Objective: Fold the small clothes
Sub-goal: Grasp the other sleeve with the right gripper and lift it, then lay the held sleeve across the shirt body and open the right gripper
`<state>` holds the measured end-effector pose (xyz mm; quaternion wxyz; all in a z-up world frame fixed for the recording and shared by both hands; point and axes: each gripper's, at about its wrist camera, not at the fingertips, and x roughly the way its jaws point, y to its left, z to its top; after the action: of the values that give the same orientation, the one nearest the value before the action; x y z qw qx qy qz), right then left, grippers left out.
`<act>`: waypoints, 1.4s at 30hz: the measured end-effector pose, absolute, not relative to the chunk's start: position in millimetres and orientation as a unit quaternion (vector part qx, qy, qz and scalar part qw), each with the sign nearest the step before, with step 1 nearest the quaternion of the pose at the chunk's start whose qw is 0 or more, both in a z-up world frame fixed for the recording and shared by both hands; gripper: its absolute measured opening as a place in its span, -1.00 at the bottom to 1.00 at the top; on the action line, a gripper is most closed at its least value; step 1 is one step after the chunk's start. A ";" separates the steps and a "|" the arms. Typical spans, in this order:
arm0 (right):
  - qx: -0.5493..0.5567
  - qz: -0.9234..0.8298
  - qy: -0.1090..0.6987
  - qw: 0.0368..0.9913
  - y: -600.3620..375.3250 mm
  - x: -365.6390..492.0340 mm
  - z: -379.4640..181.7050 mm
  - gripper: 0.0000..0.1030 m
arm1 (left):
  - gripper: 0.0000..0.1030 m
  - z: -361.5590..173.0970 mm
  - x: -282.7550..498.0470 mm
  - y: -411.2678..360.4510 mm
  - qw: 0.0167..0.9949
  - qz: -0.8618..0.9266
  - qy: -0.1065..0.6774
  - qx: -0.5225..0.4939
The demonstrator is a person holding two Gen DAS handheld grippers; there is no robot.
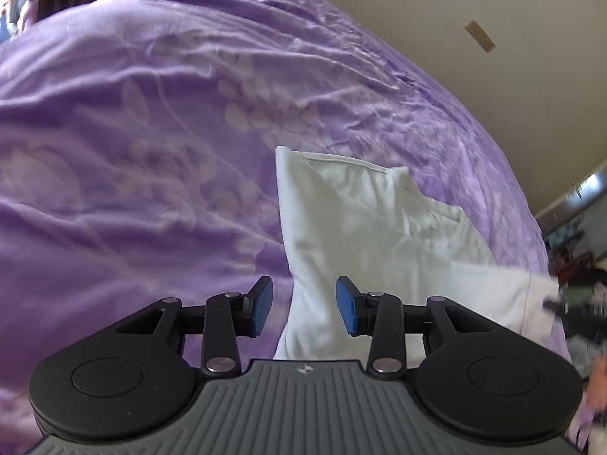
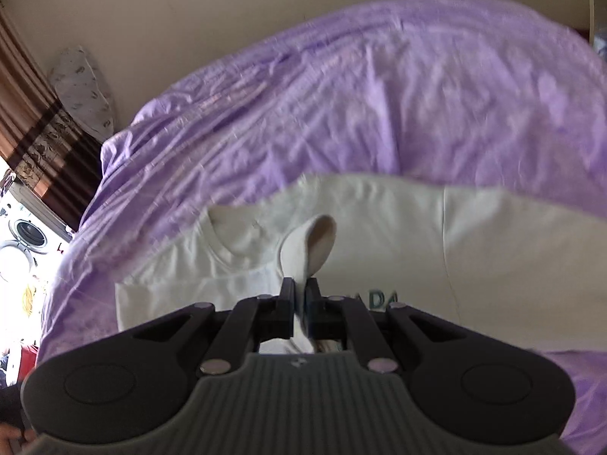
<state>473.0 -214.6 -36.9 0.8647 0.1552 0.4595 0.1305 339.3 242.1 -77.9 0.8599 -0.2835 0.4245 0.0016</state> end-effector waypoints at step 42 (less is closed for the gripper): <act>0.250 0.088 0.514 0.816 -298.5 465.5 -159.7 -0.76 | -0.20 -101.9 343.5 209.5 0.866 -0.017 0.465 -0.181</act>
<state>465.5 -298.5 -159.7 0.8157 0.2499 0.5142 0.0883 343.5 209.5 -101.9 0.8665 -0.1814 0.4648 -0.0172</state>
